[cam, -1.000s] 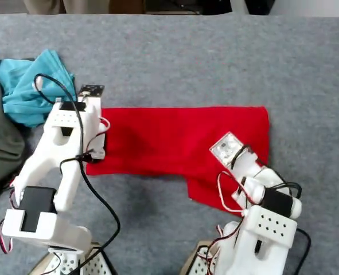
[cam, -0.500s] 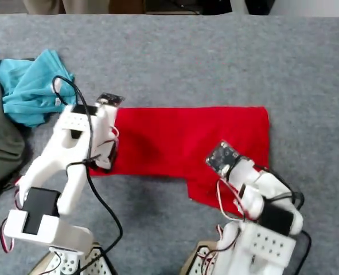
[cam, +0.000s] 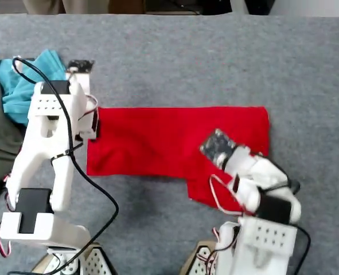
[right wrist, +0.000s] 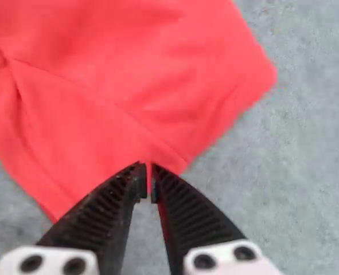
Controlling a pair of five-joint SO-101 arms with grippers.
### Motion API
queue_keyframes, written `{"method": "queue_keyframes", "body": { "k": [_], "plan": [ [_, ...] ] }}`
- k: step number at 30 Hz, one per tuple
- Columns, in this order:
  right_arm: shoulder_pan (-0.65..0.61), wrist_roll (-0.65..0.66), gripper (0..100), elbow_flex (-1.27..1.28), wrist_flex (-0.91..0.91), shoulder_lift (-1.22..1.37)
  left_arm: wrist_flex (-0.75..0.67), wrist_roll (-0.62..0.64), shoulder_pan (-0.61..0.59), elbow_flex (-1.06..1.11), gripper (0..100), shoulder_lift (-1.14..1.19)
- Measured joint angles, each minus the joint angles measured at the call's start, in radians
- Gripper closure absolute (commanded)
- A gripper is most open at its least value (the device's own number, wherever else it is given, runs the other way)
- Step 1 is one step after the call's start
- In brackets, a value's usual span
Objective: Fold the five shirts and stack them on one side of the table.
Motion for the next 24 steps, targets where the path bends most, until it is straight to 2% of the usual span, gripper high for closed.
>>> {"method": "queue_keyframes", "body": {
  "k": [4, 9, 13, 24],
  "plan": [
    [-0.006, -0.080, 97.9, -0.110, -0.110, 0.227, -0.052, 0.175, 0.018, -0.028, 98, 0.000],
    [-0.005, -0.138, 97.9, -0.331, -0.193, 0.537, -0.222, 0.308, 0.048, -0.023, 98, 0.029],
    [-0.012, -0.178, 97.9, -0.505, -0.238, 0.773, -0.301, 0.347, 0.048, -0.020, 98, 0.127],
    [0.021, -0.338, 99.2, -0.783, -0.334, 1.363, -0.310, 0.351, 0.040, -0.023, 98, 0.350]
  ]
}}
